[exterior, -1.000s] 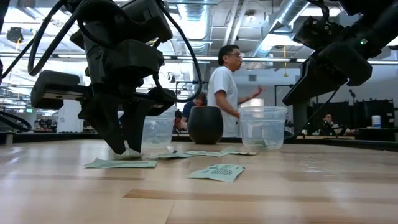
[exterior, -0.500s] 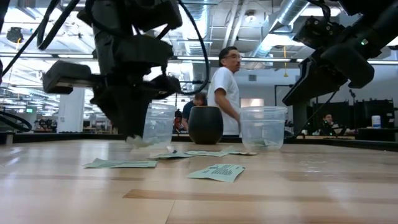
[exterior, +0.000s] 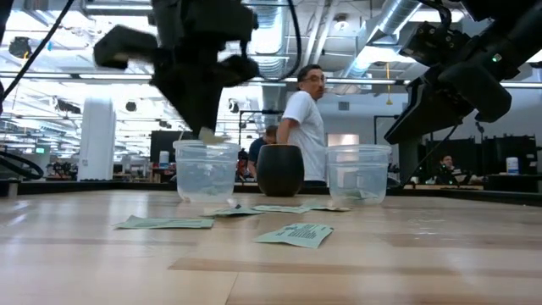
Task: Pick and place Stevia / Truvia into bins
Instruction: Put the stevia packet into the left transparent container
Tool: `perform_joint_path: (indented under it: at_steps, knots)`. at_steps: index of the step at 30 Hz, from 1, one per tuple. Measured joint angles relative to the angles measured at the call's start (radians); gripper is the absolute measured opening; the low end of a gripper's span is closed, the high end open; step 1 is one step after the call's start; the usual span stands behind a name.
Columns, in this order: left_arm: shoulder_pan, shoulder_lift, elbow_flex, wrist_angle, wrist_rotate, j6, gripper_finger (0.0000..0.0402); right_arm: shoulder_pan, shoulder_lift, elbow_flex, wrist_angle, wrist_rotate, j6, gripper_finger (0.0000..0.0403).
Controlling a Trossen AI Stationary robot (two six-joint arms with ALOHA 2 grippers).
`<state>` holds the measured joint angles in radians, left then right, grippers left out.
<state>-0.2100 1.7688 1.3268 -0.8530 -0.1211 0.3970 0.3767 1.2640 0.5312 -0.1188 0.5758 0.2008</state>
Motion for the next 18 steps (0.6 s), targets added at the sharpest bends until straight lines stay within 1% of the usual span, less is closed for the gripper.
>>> perform_joint_path:
  at_steps: [3,10,13,18]
  knots:
    - [0.006,-0.001,0.079,-0.084,-0.009,0.004,0.0044,0.0,0.0,0.0,0.0,0.0,0.0,0.0087]
    - [0.055,-0.004,0.245,-0.319,-0.126,0.016,0.0044,0.0,0.0,0.0,-0.001,0.0,0.0,0.0087]
    - [0.097,-0.014,0.285,-0.37,-0.13,0.02,0.0044,0.0,0.0,0.0,-0.001,0.0,0.0,0.0087]
    - [0.192,-0.039,0.291,-0.408,-0.128,0.034,0.0044,0.0,0.0,0.0,-0.008,0.0,0.0,0.0087]
